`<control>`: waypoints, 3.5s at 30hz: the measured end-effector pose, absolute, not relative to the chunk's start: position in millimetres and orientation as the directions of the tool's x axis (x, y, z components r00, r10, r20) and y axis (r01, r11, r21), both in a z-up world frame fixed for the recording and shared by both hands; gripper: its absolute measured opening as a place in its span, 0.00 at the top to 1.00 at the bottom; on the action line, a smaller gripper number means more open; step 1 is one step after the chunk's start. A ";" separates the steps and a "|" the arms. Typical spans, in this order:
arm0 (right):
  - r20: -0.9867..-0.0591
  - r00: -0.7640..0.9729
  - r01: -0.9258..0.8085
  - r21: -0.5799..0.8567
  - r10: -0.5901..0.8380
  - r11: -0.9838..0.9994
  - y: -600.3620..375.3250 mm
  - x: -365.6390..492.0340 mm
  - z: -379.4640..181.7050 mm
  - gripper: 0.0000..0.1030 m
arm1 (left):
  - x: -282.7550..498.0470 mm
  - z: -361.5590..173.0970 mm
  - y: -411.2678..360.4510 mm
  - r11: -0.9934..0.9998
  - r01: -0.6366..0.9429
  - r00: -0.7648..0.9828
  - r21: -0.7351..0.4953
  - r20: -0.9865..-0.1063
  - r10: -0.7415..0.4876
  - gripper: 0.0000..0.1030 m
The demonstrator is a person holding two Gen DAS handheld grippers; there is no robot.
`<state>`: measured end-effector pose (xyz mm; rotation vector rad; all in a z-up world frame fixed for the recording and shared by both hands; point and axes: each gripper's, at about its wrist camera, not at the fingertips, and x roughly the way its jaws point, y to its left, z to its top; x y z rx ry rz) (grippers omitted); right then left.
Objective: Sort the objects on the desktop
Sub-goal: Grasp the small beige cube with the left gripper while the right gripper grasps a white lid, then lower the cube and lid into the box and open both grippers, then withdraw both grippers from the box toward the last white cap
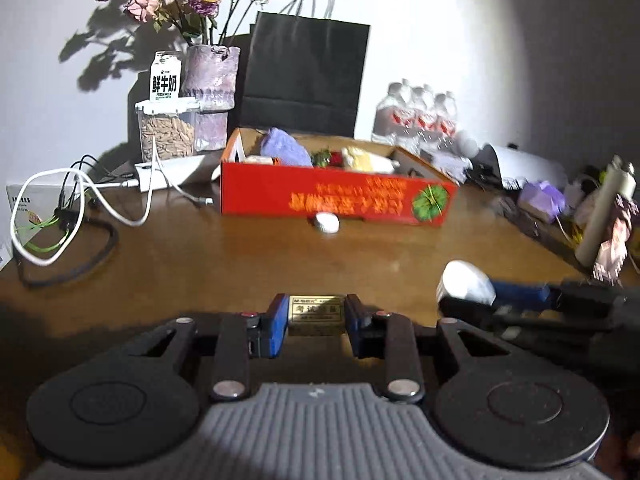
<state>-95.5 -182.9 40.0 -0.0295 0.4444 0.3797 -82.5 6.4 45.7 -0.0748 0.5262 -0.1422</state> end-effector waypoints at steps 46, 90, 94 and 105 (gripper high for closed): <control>-0.728 0.555 -0.258 0.308 0.402 0.916 -137.2 322.9 58.4 0.49 | 293.6 62.7 7.2 0.980 0.195 0.674 -0.031 -0.722 -0.157 0.37; -0.524 0.827 -0.230 0.019 0.205 0.973 -208.7 -58.3 25.3 0.12 | -57.2 31.6 14.5 0.998 -0.015 0.824 -0.055 -0.566 -0.019 0.00; -0.483 0.864 -0.200 -0.064 0.145 0.978 -206.9 -86.2 20.7 0.06 | -89.8 25.1 16.7 0.998 -0.042 0.834 -0.053 -0.552 0.006 0.00; -0.526 0.831 -0.227 -0.018 0.184 0.974 -210.5 -87.8 15.0 0.05 | -90.4 20.7 15.0 0.996 -0.013 0.822 -0.086 -0.568 -0.039 0.00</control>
